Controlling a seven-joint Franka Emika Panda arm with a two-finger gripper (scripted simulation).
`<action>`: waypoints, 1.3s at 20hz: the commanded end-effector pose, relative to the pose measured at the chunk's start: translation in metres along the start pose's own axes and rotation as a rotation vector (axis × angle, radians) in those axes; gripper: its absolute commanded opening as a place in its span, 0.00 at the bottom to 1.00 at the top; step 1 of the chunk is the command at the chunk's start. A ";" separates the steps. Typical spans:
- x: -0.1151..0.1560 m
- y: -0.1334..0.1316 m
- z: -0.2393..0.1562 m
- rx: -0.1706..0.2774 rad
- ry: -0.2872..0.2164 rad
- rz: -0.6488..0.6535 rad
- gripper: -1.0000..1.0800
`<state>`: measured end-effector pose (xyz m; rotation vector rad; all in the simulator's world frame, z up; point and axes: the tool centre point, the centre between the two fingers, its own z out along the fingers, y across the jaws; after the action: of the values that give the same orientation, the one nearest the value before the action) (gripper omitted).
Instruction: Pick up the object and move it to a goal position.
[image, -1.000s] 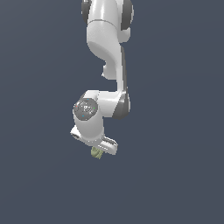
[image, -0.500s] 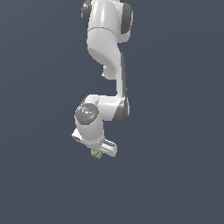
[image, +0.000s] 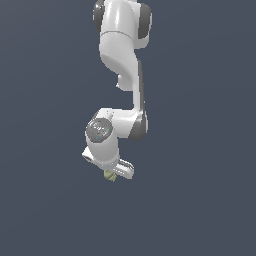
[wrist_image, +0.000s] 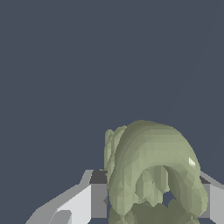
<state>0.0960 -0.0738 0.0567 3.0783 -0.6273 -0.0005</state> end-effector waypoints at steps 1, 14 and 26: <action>0.000 0.000 0.000 0.000 0.000 0.000 0.00; -0.015 -0.008 -0.051 0.000 0.000 0.000 0.00; -0.050 -0.027 -0.177 0.000 0.000 0.000 0.00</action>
<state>0.0642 -0.0335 0.2162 3.0789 -0.6271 -0.0003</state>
